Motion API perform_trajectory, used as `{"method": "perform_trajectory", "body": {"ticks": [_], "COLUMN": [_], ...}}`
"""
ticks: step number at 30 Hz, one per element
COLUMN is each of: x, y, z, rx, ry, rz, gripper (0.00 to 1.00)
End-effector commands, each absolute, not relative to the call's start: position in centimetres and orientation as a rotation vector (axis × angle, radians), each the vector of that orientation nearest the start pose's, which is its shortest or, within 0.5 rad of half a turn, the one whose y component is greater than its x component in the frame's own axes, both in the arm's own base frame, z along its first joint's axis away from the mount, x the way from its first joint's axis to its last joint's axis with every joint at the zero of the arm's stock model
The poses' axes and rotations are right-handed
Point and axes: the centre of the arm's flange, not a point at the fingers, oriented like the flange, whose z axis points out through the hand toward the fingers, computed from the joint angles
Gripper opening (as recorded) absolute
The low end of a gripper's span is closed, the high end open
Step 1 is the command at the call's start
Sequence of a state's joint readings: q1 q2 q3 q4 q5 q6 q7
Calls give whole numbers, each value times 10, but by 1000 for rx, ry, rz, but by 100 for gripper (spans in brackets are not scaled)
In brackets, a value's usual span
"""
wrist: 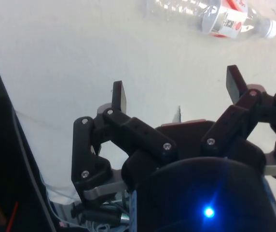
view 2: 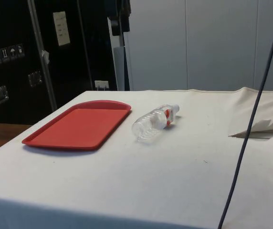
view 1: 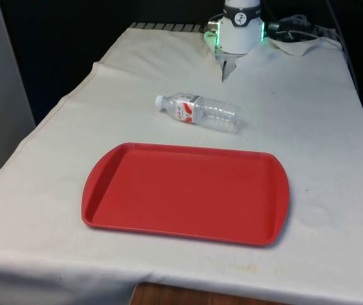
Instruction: Place the bottle upright on the tray.
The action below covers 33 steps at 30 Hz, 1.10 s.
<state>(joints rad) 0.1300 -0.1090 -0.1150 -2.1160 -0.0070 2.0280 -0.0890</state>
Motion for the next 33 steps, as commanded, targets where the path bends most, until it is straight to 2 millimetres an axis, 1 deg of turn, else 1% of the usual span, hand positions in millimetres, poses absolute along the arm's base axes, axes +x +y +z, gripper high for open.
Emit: {"method": "perform_trajectory", "body": {"ticks": [1, 7, 9, 10, 16, 21, 33], "x": [519, 509, 511, 507, 501, 499, 490], "y": [6, 5, 5, 5, -1, -2, -10], "z": [463, 451, 452, 448, 434, 427, 401], "rx": [-3140, -3137, -3129, -3136, -3133, -3131, -3135], "ry": [-159, -138, -149, -130, -112, -106, -78], "rz": [-59, -82, -63, -87, -93, -94, -96], "gripper": [100, 100, 100, 100, 100, 100, 100]}}
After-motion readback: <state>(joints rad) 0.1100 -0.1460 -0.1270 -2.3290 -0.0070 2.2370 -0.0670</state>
